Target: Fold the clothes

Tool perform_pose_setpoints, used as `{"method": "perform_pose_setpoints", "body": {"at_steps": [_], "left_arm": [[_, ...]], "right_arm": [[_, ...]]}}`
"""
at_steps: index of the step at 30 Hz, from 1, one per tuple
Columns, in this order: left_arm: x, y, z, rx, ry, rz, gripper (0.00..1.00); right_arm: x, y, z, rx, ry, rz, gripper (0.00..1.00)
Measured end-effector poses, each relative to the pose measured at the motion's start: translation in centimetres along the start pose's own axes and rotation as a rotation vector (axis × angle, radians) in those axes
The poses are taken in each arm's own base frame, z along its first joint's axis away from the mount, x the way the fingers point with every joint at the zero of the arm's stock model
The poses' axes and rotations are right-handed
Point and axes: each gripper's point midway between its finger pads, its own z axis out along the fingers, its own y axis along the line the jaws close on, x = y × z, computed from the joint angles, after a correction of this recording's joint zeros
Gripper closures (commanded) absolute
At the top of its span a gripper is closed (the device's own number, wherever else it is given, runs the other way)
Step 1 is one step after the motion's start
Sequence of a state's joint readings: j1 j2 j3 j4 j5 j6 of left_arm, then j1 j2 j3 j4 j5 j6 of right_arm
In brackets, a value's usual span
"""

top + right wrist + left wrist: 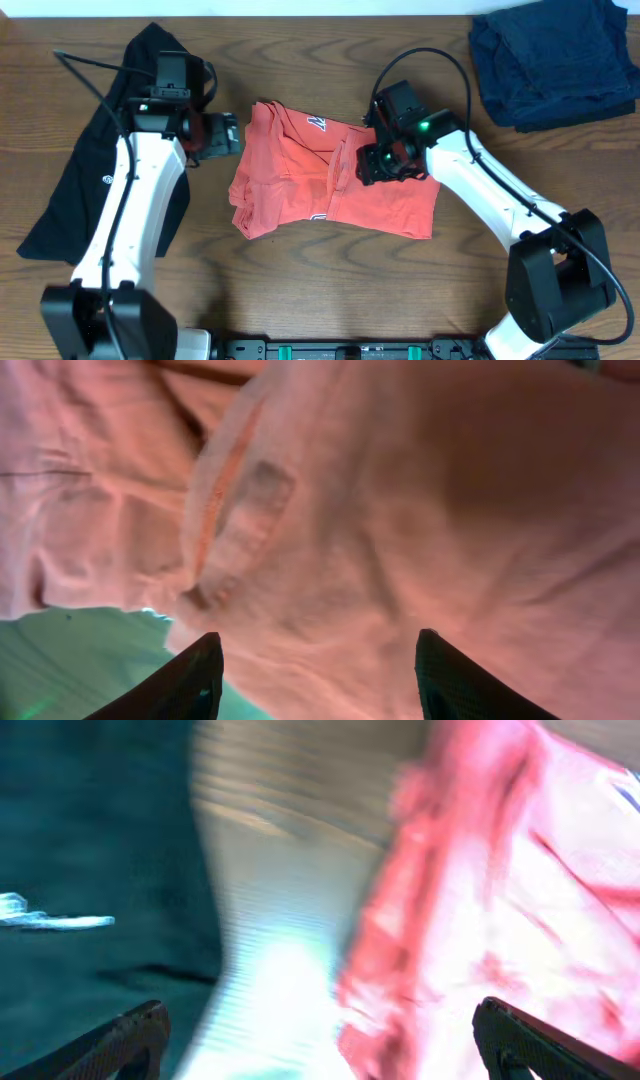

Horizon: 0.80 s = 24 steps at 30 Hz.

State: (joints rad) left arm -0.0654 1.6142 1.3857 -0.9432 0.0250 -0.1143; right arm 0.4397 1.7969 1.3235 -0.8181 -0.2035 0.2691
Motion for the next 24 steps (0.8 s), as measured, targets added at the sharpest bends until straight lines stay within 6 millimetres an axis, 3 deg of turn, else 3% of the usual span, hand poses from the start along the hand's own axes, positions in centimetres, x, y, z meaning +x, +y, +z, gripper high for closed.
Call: {"method": "perform_pose_setpoints", "body": {"at_steps": [4,9,16,24], "left_arm": [[2.4,-2.0,2.9,0.112,0.163,0.05,0.02],[4.7,-3.1,5.9,0.174,0.315,0.079,0.02],[6.5,-3.6,7.0,0.233,0.406,0.168,0.02],[8.6,-3.3,10.2,0.302,0.535,0.184,0.02]], "right_arm": [[0.2,-2.2,-0.4,0.026,0.019,0.031,0.39],[0.2,-4.2,-0.8,0.048,0.026,0.053,0.38],[0.1,-4.4,-0.8,0.051,0.024,0.04,0.38],[0.1,-4.6,-0.8,0.063,0.023,0.036,0.38]]}}
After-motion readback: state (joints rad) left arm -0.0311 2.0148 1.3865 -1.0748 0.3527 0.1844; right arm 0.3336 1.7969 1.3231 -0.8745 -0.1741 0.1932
